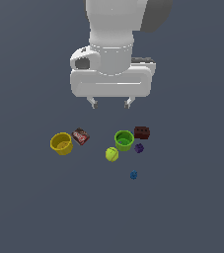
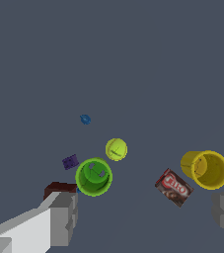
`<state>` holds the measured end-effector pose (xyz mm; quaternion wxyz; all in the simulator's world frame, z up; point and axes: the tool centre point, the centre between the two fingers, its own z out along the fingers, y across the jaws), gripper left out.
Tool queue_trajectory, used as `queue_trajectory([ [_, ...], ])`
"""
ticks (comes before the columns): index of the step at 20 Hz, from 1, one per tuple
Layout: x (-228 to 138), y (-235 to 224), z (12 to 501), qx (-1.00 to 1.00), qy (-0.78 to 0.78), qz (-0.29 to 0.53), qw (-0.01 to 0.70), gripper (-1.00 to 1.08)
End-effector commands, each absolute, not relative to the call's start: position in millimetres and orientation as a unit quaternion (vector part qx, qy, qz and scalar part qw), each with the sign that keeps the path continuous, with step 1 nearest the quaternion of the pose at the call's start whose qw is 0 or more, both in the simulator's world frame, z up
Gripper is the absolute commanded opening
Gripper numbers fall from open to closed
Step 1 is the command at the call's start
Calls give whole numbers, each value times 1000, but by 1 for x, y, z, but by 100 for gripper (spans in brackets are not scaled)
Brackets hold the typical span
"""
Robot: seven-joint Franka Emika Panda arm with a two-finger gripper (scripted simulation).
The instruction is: Pick up a designated object from a clutter of objects.
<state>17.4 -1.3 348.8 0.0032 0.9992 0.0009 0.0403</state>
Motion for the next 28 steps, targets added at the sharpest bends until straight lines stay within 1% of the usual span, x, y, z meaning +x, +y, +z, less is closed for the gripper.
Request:
queue_trajectory([
  [1,18,2,353,999,2,46,0,100],
  [8,21,1,342,999,-4,43,0,100],
  [14,28,1,308,999,-23,37,-1,100],
  [18,34,2,270,999,-45,30,-2,100],
  [22,36,2,222,997,-72,22,-3,100],
  [28,32,2,152,994,-112,10,-2,100],
])
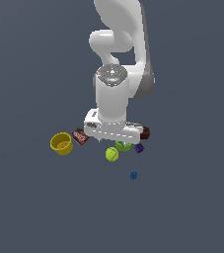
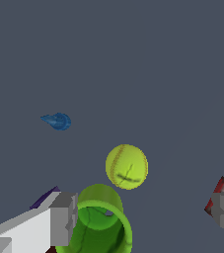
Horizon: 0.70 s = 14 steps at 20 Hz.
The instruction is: Pick up a designated object from a clutter of objects.
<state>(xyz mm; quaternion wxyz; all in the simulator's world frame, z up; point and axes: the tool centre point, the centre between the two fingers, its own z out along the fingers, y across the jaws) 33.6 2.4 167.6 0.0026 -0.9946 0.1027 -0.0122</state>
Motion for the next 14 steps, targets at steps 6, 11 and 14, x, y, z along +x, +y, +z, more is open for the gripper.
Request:
queue_trajectory([
  [6,25,2,109,-991,137,-3,1,100],
  [11,21,2,93,-989,146,0,0,100],
  [14,21,2,93,-989,146,0,0,100],
])
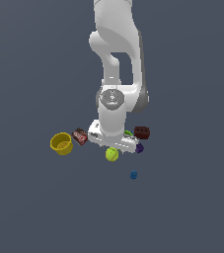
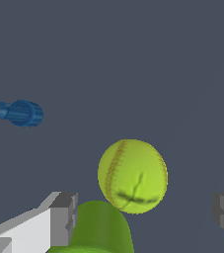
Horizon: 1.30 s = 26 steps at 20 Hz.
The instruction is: Pick up a designated object from a clutter of objects.
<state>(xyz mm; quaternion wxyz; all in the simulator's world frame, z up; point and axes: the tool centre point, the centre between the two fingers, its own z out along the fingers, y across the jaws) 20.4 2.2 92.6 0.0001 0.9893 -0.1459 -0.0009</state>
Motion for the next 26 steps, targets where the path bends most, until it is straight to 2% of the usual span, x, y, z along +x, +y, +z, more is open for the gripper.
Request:
queue_trajectory([
  [1,21,2,93,989,-146,0,0,100],
  [18,20,2,41,989,-147,0,0,100],
  [19,20,2,41,989,-147,0,0,-100],
  [26,20,2,41,989,-147,0,0,-100],
])
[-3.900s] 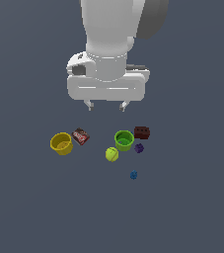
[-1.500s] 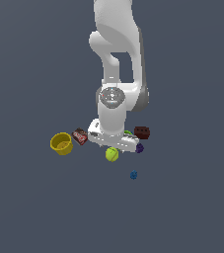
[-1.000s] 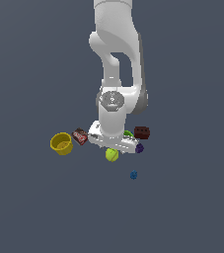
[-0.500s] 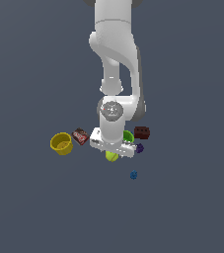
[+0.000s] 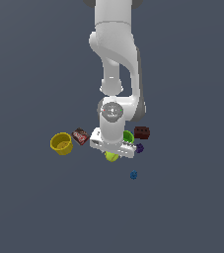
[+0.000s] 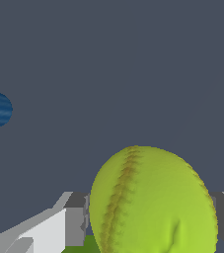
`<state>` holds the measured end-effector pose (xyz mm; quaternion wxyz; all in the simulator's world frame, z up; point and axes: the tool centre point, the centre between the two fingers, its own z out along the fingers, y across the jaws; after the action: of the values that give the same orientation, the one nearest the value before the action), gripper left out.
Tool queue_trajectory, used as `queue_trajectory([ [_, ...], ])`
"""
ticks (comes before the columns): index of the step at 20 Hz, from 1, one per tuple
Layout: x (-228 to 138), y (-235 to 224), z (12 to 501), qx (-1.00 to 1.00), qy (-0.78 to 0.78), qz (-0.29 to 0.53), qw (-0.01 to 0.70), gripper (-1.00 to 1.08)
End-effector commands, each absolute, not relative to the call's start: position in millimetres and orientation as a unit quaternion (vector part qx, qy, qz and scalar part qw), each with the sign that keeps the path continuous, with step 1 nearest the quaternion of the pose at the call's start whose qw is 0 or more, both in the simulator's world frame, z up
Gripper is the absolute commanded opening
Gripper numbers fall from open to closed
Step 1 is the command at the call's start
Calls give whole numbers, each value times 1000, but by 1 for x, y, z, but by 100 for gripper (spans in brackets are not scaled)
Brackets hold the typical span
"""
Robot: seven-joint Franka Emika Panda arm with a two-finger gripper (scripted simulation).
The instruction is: Pick up a designated object from a clutter of objects.
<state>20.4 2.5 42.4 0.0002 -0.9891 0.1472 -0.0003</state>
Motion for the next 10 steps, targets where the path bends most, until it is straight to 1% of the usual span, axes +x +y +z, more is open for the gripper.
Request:
queue_trajectory([
  [1,20,2,41,-989,147,0,0,-100],
  [10,17,-4,53,-989,147,0,0,-100],
])
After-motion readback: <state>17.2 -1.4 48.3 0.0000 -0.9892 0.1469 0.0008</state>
